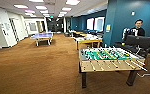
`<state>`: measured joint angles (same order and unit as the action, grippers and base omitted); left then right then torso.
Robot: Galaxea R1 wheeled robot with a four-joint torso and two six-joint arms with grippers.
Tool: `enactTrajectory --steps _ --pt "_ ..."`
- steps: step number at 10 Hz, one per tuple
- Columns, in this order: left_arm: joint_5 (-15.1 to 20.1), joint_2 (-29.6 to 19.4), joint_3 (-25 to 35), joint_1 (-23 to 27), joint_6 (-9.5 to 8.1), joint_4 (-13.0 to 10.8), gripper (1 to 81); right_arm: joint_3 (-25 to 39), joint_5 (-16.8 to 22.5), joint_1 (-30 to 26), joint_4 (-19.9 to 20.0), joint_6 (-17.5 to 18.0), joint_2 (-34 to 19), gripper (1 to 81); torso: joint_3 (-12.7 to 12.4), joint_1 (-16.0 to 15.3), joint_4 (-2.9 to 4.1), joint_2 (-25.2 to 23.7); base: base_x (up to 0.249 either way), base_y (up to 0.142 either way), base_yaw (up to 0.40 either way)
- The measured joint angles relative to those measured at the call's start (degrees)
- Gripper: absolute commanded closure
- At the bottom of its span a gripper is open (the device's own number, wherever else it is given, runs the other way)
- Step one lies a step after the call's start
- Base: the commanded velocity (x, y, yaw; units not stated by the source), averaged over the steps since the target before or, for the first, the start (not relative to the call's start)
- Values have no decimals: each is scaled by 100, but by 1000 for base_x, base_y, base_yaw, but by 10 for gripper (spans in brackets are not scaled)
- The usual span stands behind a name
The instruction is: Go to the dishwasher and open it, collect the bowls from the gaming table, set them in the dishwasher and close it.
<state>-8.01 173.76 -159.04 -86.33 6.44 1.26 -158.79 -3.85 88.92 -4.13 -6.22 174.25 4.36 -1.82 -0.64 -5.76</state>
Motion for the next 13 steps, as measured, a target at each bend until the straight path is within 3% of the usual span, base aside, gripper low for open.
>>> enactTrajectory --steps 4,13 --pt "44 5 0 -38 4 0 10 0 -24 -6 0 0 1 10 0 0 0 0 0 0 288" --pt "38 -44 0 -32 -21 6 10 2 -26 28 0 0 1 10 0 5 0 -2 0 0 -9"
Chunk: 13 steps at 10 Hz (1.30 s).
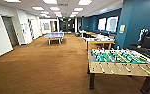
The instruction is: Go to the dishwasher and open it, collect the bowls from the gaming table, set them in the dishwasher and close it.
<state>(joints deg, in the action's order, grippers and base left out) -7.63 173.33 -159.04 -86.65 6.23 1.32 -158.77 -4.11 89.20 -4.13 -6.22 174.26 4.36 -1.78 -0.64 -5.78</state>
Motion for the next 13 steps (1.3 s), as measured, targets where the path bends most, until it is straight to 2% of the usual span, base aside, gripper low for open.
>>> enactTrajectory --steps 5,7,13 --pt "-9 -15 5 10 -6 28 10 0 1 -12 0 0 5 10 0 -2 0 0 0 0 0" --pt "-2 -48 0 -15 -12 107 10 0 6 33 0 -1 16 10 0 2 0 -2 65 0 0" --pt "4 -48 0 11 -20 113 10 0 0 30 0 0 16 10 0 6 0 -4 102 0 0"
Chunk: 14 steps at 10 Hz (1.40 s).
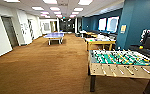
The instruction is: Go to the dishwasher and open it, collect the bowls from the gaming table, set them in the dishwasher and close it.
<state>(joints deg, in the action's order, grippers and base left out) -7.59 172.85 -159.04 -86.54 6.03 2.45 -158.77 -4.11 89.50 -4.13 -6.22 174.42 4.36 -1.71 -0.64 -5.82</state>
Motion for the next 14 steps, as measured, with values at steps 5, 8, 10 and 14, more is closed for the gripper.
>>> enactTrajectory --steps 5,8,10,14 --pt "-9 0 0 0 0 0 10 0 1 2 0 -1 17 10 0 0 0 0 113 0 0" --pt "-6 0 0 0 0 0 10 0 1 2 0 0 17 10 0 0 0 0 113 25 0" --pt "-9 20 9 0 0 0 10 -2 1 0 0 0 0 10 0 0 0 0 108 76 0" --pt "-9 -2 5 2 0 2 10 0 1 0 0 0 66 10 0 -2 0 0 110 71 0"
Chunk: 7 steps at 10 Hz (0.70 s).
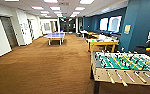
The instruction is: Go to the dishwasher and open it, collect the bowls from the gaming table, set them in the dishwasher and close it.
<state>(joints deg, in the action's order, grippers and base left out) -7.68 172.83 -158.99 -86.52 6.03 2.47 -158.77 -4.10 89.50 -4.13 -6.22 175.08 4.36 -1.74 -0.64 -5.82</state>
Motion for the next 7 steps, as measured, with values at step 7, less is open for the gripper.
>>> enactTrajectory --steps 7 --pt "11 22 17 -24 2 9 10 2 13 43 0 0 -30 10 -2 11 0 -2 128 28 0"
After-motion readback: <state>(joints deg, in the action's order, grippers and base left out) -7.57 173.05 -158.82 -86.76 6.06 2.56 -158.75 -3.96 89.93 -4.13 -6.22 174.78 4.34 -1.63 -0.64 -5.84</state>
